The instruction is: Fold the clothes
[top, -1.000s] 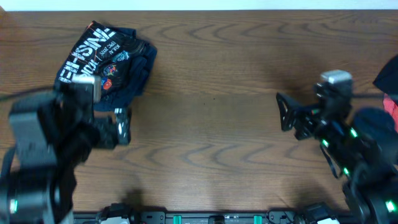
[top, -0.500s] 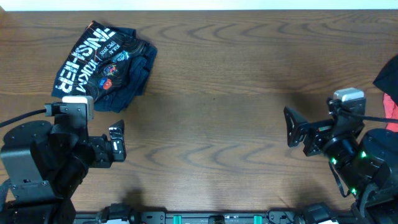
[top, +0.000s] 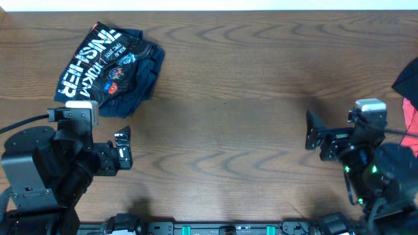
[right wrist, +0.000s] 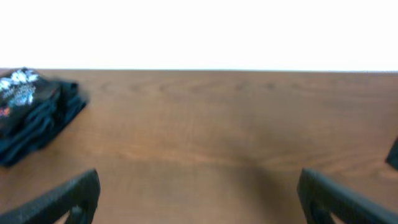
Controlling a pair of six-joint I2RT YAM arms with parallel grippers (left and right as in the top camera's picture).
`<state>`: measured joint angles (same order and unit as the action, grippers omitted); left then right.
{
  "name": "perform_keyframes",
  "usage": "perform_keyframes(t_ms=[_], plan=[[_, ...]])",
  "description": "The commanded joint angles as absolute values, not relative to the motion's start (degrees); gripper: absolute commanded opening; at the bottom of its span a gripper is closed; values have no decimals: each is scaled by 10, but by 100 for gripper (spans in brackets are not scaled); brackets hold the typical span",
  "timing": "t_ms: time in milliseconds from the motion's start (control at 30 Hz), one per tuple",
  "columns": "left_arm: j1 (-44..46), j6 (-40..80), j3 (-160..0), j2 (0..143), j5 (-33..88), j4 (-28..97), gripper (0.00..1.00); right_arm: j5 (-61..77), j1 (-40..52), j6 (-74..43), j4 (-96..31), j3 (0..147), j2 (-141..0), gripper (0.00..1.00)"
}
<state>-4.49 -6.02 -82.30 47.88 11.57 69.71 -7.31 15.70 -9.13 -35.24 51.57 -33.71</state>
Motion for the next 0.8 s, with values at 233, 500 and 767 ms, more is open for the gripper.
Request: perform_keyframes(t_ms=[233,500,767], plan=[[-43,-59,-819,479,113,699,98,-71,139,-81,-74,171,-135,99],[-43,-60,-819,479,113,699,98,-72,124,-80,-78,92,-7,99],[-43,-60,-819,479,113,698,98,-66,109,-104,-63,27,-3,99]])
